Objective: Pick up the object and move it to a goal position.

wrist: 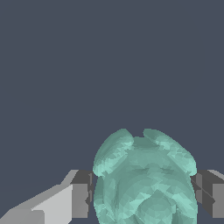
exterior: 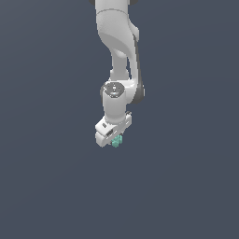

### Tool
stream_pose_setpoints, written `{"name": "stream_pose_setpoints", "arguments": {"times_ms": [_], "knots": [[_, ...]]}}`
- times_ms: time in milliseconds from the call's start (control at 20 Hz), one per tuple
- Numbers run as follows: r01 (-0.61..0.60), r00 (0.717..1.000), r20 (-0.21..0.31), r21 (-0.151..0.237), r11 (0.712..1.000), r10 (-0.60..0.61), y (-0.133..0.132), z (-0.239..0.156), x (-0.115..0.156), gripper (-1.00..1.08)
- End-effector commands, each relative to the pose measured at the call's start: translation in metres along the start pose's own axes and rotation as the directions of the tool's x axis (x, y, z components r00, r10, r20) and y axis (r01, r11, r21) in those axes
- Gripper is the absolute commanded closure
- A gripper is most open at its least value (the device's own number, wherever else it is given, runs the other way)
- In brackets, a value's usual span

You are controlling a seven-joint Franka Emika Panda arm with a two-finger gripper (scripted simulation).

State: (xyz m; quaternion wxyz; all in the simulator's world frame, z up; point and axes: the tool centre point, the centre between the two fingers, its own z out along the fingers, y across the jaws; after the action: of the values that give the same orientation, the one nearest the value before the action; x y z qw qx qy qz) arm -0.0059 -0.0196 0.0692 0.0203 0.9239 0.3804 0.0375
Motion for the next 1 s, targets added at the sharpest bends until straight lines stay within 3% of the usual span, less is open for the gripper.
{"name": "stream_pose_setpoints", "arguments": {"times_ms": [0, 250, 550, 750, 950], "knots": [[-0.013, 0.999, -0.041, -0.049, 0.999, 0.011, 0.016, -0.021, 0.017, 1.08], [-0.064, 0.986, -0.164, -0.191, 0.979, 0.032, 0.06, -0.092, 0.059, 1.08], [-0.158, 0.943, -0.33, -0.366, 0.917, 0.031, 0.102, -0.204, 0.099, 1.08], [-0.222, 0.908, -0.418, -0.451, 0.865, 0.015, 0.117, -0.273, 0.112, 1.08], [-0.271, 0.879, -0.477, -0.505, 0.82, -0.003, 0.122, -0.324, 0.116, 1.08]]}}
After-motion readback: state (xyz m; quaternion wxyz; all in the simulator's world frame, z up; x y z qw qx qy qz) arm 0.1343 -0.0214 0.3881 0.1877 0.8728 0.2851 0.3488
